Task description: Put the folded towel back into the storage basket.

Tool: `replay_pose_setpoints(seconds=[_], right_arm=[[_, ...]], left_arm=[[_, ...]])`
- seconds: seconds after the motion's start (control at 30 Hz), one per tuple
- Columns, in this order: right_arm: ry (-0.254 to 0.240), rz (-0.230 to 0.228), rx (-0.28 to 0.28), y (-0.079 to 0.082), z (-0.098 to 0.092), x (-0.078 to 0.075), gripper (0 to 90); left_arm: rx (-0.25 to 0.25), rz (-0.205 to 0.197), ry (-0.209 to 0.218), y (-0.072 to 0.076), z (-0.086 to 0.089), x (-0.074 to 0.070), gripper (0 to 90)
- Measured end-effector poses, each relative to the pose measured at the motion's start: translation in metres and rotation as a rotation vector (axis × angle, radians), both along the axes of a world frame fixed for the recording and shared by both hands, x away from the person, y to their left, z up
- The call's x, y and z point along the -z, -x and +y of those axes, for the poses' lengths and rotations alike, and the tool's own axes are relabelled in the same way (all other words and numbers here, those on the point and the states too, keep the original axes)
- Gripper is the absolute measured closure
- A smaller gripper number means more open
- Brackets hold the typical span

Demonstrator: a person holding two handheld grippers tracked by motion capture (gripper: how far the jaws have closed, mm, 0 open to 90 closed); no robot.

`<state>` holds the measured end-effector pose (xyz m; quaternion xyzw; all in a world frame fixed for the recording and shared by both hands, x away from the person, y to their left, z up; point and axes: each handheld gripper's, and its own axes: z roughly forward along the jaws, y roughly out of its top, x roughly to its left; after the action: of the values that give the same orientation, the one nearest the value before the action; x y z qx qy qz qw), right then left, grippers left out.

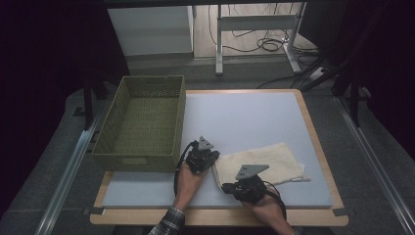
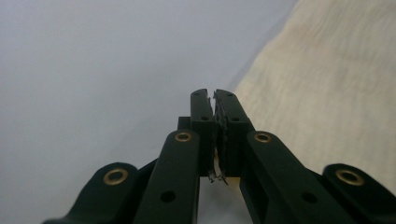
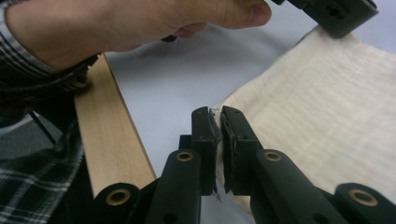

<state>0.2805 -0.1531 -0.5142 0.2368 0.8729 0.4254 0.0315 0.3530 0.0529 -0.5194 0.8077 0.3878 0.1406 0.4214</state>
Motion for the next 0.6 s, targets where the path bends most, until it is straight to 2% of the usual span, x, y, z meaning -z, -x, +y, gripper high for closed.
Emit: replay_pose_setpoints(seconds=[0.13, 0.27, 0.4, 0.6], right_arm=[[-0.026, -0.036, 0.011, 0.000, -0.010, -0.016, 84.1], [-0.034, -0.068, 0.044, 0.000, -0.026, -0.027, 84.1], [-0.039, -0.085, 0.095, -0.003, -0.046, -0.033, 84.1], [-0.028, -0.094, 0.187, -0.009, -0.080, -0.032, 84.1]], left_arm=[[0.019, -0.039, -0.012, -0.001, -0.006, -0.019, 87.0], [0.047, -0.063, -0.012, -0.007, -0.017, -0.030, 86.9], [0.087, -0.067, 0.000, -0.018, -0.033, -0.034, 86.9], [0.140, -0.075, -0.004, -0.035, -0.066, -0.035, 86.9]])
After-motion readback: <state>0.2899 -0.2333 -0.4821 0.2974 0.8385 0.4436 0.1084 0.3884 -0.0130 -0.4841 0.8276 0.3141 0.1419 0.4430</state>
